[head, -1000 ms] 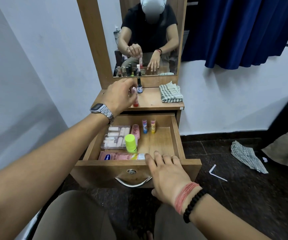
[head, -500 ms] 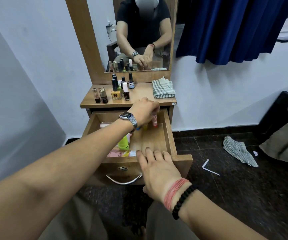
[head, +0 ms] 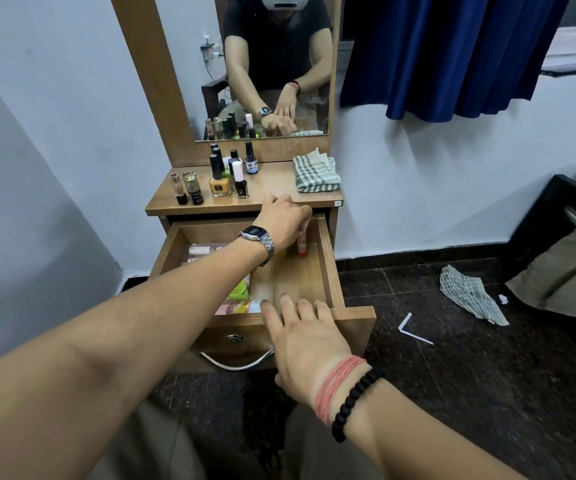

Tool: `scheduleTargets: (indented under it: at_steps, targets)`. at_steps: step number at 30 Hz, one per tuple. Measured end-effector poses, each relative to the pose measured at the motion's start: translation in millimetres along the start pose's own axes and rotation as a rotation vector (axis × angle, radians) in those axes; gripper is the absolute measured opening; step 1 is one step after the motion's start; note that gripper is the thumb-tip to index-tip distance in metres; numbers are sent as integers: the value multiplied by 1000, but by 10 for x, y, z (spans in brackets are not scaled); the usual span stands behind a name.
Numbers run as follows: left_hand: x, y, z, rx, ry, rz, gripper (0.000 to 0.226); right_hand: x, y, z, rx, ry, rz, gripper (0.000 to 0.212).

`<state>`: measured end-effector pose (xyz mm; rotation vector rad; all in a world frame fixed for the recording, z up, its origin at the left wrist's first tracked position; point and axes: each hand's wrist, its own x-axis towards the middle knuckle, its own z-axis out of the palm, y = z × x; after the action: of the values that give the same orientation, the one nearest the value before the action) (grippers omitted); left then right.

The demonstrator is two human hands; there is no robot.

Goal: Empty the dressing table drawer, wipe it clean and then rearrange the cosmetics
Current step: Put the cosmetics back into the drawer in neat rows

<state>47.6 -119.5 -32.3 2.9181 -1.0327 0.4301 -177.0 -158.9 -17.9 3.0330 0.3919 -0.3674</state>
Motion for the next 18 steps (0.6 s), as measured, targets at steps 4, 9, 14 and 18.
scheduleTargets:
  at_steps: [4, 9, 14, 18]
  targets:
    - [-15, -7, 32, -6, 2, -3, 17, -2, 11, -4, 5, 1, 1, 78]
    - [-34, -16, 76, -11, 19, -7, 16, 1, 0, -1, 5, -6, 2, 78]
    - [-29, -28, 68, 4, 20, 1, 15, 1, 4, -10, -3, -14, 0, 80]
    - [-56, -36, 37, 8, 14, 14, 12, -1, 11, -15, -1, -16, -6, 79]
